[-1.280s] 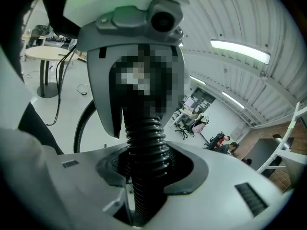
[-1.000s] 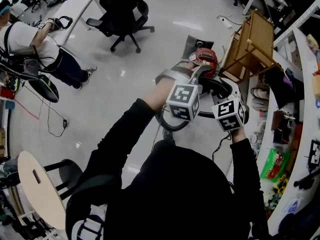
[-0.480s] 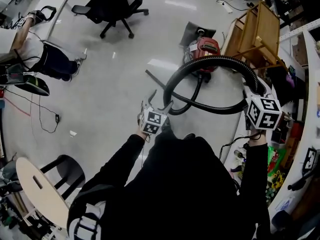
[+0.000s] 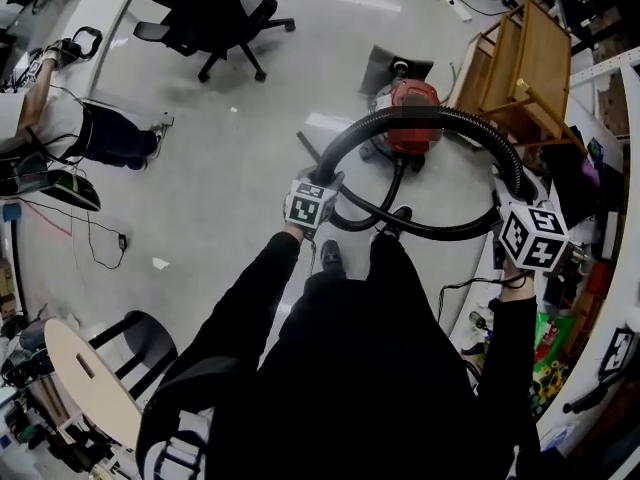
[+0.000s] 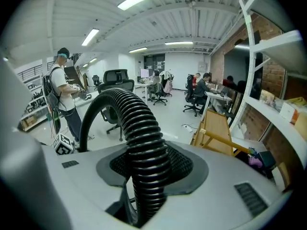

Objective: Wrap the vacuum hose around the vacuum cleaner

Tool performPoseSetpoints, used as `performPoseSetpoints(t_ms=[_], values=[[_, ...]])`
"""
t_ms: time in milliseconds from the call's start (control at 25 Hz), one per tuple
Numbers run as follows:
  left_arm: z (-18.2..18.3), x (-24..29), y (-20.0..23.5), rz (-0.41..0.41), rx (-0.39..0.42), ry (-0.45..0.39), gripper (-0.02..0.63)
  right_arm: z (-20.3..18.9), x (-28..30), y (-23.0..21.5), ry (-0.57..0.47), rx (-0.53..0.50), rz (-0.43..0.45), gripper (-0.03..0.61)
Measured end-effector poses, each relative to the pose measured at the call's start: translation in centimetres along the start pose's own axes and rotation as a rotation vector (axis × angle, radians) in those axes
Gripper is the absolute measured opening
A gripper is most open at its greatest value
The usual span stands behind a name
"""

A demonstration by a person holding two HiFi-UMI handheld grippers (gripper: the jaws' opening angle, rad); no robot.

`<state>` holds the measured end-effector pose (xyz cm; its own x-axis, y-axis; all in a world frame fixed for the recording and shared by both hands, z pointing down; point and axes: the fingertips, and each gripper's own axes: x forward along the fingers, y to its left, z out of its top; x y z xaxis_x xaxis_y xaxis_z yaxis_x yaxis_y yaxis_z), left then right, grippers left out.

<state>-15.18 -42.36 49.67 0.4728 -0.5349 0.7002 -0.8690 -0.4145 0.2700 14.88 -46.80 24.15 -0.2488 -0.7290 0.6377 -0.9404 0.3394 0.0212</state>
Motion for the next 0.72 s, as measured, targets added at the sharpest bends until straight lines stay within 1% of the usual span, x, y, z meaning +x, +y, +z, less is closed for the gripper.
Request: performPoseSetpoints(t_ms=[80, 240, 360, 480, 560, 720], values=[[3.3, 1.2, 0.2, 0.020, 0.035, 0.026, 0.152, -1.3, 2.1, -3.8, 0.008, 0.038, 0.020, 0.176], [8.6, 4.2, 0.8, 0.087, 0.099, 0.147, 0.152, -5.1, 7.4, -10.2, 0.040, 0.150, 0.111, 0.176], [11.9, 7.1, 0.4, 0.116, 0.136, 0.219, 0.150, -7.8, 10.3, -13.9, 0.062, 0.225, 0.168, 0.176], [15.3, 9.6, 0.3, 0.130, 0.173, 0.248, 0.150, -8.6, 12.0, -16.1, 0.071, 0.275, 0.215, 0.176], [17.6, 10.6, 0.3, 0.141, 0.194, 0.251, 0.149, -9.1, 12.9, -16.9, 0.088, 0.288, 0.237, 0.175], [21.1, 13.6, -0.1, 0.148, 0.262, 0.277, 0.146, -11.7, 15.5, -19.5, 0.126, 0.331, 0.234, 0.176]])
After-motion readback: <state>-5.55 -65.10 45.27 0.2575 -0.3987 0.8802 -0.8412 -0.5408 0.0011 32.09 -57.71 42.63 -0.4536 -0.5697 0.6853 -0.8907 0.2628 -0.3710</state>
